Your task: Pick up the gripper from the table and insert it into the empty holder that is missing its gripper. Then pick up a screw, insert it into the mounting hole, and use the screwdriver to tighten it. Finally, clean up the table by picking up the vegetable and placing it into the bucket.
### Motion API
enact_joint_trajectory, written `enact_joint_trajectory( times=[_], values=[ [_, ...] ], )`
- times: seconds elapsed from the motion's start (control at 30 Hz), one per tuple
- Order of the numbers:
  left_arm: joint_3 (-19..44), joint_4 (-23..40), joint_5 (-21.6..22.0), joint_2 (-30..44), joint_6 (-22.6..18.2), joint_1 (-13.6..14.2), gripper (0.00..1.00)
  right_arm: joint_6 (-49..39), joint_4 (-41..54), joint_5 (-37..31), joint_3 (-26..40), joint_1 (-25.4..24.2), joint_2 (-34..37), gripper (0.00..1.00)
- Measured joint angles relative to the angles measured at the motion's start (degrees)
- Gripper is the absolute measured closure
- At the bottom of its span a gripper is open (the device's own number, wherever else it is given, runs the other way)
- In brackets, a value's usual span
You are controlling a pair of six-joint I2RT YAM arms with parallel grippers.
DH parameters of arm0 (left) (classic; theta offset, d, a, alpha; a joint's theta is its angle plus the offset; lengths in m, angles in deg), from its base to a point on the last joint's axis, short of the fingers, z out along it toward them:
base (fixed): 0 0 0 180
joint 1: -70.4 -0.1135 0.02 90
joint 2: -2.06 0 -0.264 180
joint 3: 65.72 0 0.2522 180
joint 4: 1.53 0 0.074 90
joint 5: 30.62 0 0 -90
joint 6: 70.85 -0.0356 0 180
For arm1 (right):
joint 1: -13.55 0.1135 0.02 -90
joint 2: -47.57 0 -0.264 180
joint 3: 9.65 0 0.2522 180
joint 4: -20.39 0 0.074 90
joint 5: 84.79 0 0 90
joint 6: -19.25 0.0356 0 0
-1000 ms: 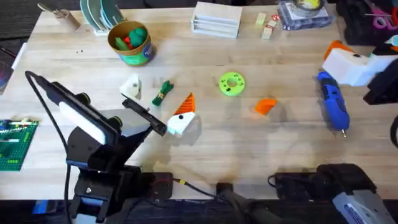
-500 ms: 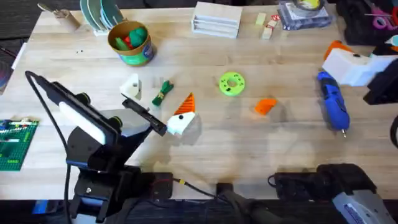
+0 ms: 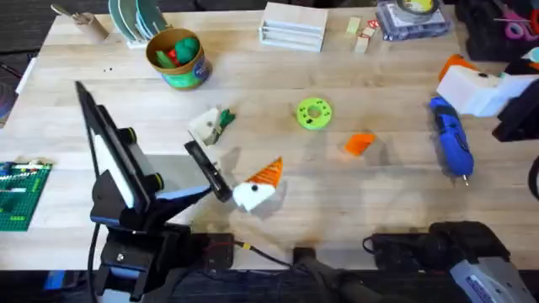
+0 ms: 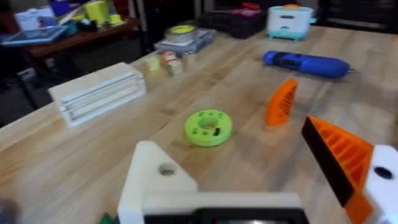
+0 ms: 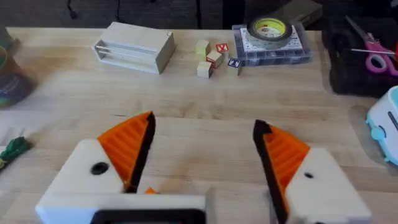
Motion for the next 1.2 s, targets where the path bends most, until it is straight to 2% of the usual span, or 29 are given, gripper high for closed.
enact_joint_trajectory(
  times=[0.1, 0.2, 0.27, 0.4, 0.63, 0.87, 1.0, 1.2],
  values=[
    [0.00, 0.23, -8.27, 0.01, 0.03, 0.00, 0.008, 0.00, 0.00, 0.00, 0.00, 0.00, 0.00, 0.009],
    [0.00, 0.26, -14.69, 0.01, 0.03, 0.00, 0.008, 0.00, 0.00, -0.01, 0.00, 0.00, 0.00, 0.008],
    [0.00, 0.26, -18.38, 0.00, 0.03, 0.00, 0.008, 0.00, 0.00, 0.00, 0.00, 0.00, -0.01, 0.009],
    [0.00, 0.26, -22.95, 0.00, 0.51, 0.00, 0.008, 0.00, 0.00, 0.00, 0.00, 0.00, -0.01, 0.009],
    [0.00, 0.28, -25.81, 0.00, 5.32, 0.00, 0.008, 0.18, 0.14, 0.01, 0.00, 0.00, 0.01, 0.009],
    [0.00, 0.31, -26.06, 0.00, 7.08, 0.00, 0.008, 1.27, 2.03, 3.04, 0.02, 0.00, 0.84, 0.009],
    [0.00, 0.31, -26.06, 0.02, 7.27, 0.00, 0.008, 0.24, 5.39, 5.37, 0.78, 0.06, 4.34, 0.008],
    [0.00, 0.31, -26.06, 0.00, 7.44, 0.00, 0.008, -4.40, 16.79, 7.60, 6.07, 2.79, 11.88, 0.008]
  ],
)
